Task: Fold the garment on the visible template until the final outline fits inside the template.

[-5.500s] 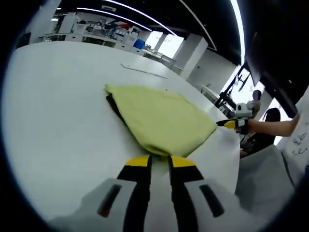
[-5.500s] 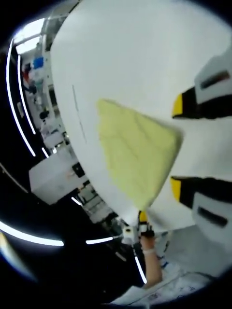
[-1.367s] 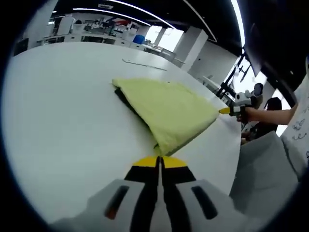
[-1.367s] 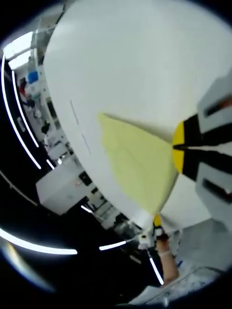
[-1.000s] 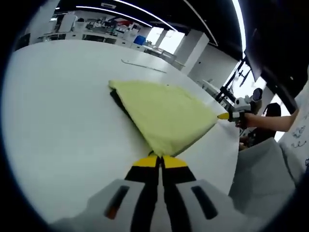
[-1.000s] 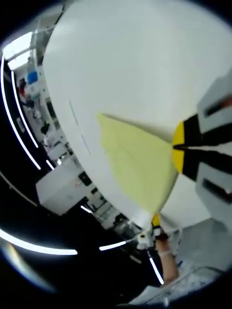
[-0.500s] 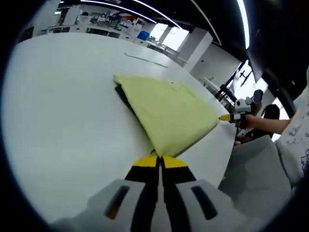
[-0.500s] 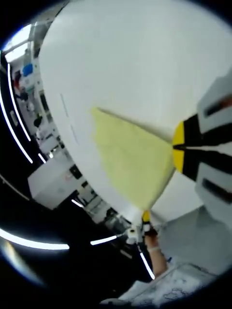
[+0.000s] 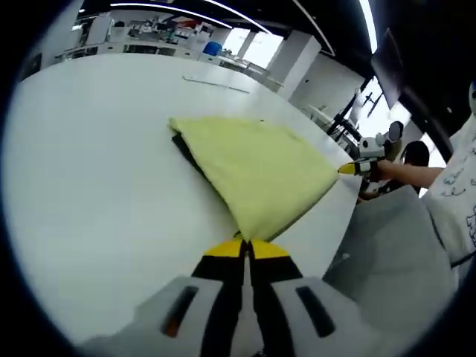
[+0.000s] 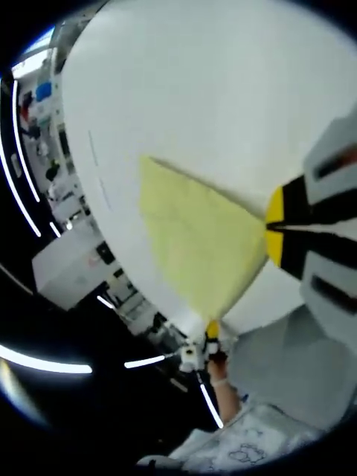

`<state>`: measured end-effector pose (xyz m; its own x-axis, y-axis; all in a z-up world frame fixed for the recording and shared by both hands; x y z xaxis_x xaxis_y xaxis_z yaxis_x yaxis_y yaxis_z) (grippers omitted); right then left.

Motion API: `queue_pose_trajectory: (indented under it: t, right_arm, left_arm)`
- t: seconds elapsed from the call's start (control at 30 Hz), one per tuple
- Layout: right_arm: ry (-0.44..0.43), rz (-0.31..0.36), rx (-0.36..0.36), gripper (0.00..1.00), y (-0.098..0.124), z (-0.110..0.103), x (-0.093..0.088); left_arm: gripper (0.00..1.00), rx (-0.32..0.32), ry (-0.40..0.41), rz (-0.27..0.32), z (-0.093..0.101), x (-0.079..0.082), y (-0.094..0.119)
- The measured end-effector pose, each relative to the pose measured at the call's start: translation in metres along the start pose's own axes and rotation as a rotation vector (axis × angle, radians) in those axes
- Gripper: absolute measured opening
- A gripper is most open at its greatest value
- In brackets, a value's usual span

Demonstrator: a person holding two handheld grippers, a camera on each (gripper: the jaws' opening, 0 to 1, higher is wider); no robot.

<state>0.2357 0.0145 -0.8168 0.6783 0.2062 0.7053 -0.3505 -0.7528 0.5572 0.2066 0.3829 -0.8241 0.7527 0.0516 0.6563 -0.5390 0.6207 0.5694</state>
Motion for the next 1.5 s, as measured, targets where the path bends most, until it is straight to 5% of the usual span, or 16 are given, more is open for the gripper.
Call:
queue_pose_trajectory:
  t: [0.13, 0.23, 0.33, 0.4, 0.57, 0.67, 0.7, 0.87, 1.5]
  right_arm:
    - [0.047, 0.028, -0.028, 0.18, 0.013, -0.005, 0.01]
    - [0.123, 0.087, -0.086, 0.5, 0.025, -0.006, 0.023]
    - [0.172, 0.118, -0.155, 0.84, 0.034, -0.003, 0.029]
    - [0.182, 0.128, -0.199, 1.0, 0.038, -0.002, 0.03]
    - [0.175, 0.133, -0.206, 1.0, 0.037, -0.006, 0.025]
    - [0.174, 0.142, -0.205, 1.0, 0.034, -0.004, 0.024]
    - [0.169, 0.145, -0.202, 1.0, 0.032, -0.005, 0.024]
    - [0.159, 0.149, -0.184, 1.0, 0.024, -0.006, 0.021]
    - [0.107, 0.184, -0.201, 1.0, 0.028, -0.01, 0.005]
  left_arm:
    - [0.22, 0.024, -0.019, 0.093, 0.007, 0.023, 0.011]
    - [0.53, 0.079, -0.059, 0.154, 0.013, 0.035, 0.016]
    - [0.95, 0.12, -0.081, 0.216, 0.022, 0.044, 0.018]
    - [0.97, 0.139, -0.081, 0.221, 0.023, 0.044, 0.022]
    - [0.99, 0.159, -0.064, 0.252, 0.025, 0.037, 0.023]
    - [0.99, 0.222, -0.151, 0.191, 0.013, 0.032, 0.026]
    - [0.99, 0.195, -0.21, 0.179, 0.021, 0.032, 0.022]
    - [0.99, 0.178, -0.196, 0.144, 0.02, 0.023, 0.017]
    - [0.99, 0.159, -0.189, 0.163, 0.033, 0.026, 0.016]
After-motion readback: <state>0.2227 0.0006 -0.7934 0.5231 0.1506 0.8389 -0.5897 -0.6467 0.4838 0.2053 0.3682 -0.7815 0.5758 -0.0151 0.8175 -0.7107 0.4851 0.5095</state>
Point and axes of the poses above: the point that each gripper's makers call its tool centre point, and the gripper's own axes: y roughly backward along the fingers, z roughly to its right, x roughly out of its top, the point moved 1 cm from there along y, roughly backward along the fingers, and after that the axes turned 6 degrees about y, right-handed, at the moved point
